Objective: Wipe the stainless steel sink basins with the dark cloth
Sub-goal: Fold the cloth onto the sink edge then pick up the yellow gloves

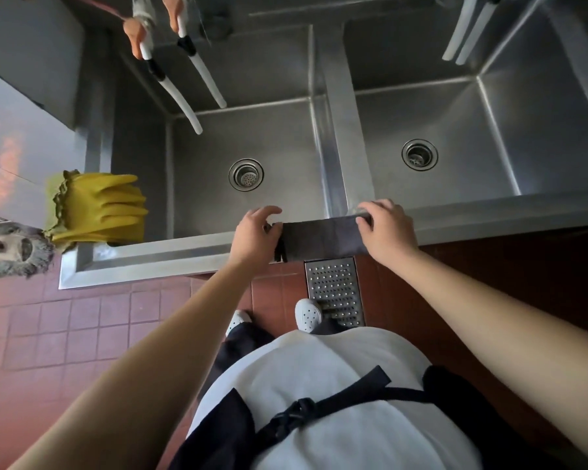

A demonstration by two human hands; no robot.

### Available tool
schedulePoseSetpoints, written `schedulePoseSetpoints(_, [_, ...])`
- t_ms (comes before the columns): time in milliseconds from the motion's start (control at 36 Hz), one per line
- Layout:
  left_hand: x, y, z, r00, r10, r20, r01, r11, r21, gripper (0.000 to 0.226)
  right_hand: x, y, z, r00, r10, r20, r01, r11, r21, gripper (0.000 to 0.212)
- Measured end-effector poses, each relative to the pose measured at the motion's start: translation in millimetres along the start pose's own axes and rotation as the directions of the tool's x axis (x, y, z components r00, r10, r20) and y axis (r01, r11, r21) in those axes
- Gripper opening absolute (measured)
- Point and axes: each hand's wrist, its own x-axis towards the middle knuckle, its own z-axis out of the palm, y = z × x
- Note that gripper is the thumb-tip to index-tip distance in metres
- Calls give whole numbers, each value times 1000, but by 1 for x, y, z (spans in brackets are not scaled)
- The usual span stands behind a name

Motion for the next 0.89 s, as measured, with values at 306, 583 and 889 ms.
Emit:
schedulePoseSetpoints(306, [-45, -23, 22, 883, 340, 325, -470, 670, 575, 90, -37, 35, 12, 900, -260, 348, 380, 862, -337, 76])
schedulePoseSetpoints(583, [-36, -41, 27, 905, 291, 310, -423, 683, 596, 89, -25, 40, 16, 926, -315, 208, 352, 920, -173, 60])
schedulePoseSetpoints(889, [-23, -33, 17, 934, 295, 203, -358, 751, 555, 72, -15, 32, 3, 931, -284, 228, 297, 955, -26, 57])
